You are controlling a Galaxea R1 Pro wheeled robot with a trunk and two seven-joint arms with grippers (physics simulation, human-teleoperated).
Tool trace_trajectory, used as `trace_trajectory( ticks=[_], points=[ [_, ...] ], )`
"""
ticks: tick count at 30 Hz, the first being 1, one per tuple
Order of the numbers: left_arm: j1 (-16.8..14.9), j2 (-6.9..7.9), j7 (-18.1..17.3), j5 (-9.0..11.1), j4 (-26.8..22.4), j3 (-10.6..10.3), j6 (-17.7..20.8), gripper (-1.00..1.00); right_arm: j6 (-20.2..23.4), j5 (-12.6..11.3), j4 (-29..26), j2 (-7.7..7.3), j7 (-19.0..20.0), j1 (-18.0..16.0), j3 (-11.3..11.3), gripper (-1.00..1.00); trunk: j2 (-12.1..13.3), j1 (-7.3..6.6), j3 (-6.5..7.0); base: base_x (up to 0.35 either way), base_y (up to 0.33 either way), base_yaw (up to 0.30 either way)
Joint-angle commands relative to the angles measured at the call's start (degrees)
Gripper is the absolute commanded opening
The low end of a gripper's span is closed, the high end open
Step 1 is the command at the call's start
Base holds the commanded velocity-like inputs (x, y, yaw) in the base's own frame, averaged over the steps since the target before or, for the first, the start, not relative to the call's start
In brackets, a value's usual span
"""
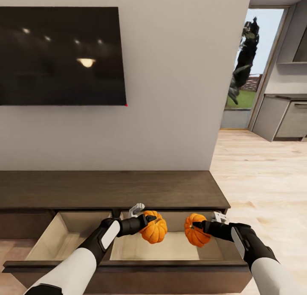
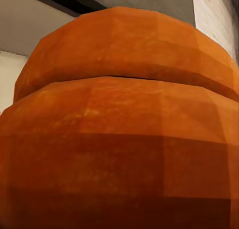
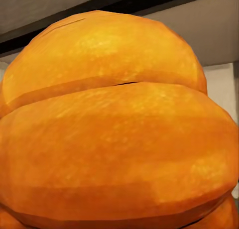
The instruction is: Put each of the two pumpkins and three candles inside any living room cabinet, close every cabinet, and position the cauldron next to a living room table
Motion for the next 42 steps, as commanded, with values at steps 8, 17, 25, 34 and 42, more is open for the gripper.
trace_trajectory(
  ticks=[8,17,25,34,42],
  points=[
    [-0.2,-0.55,2.6,-1.1,0.9,-0.1,3.2,-1.00,2.2,0.3,0.4,0.30,-0.2,-0.1,-0.3,-1.00,0.0,0.01,-0.05,0.189,0.002,0.000],
    [-0.2,-0.70,4.4,-1.9,1.0,0.0,4.4,-1.00,3.5,0.3,0.5,0.62,-0.2,-0.1,0.4,-1.00,0.0,0.01,-0.05,0.137,0.000,0.000],
    [-0.2,-0.71,4.7,-1.9,1.1,-0.1,4.4,-1.00,3.6,0.5,0.6,0.86,-0.2,-0.1,0.6,-1.00,0.0,0.01,-0.05,0.019,0.000,0.000],
    [-0.4,-0.79,4.9,-2.3,1.1,-0.2,3.5,-1.00,9.0,1.0,0.5,2.01,-0.2,-1.2,3.9,-1.00,0.0,0.01,-0.46,0.001,0.000,0.000],
    [-0.6,-0.80,5.7,-3.3,0.4,-3.9,4.3,-1.00,13.1,1.2,0.6,2.13,-0.4,-3.0,5.0,-1.00,0.0,0.01,-1.18,0.000,0.000,0.000]
  ],
)
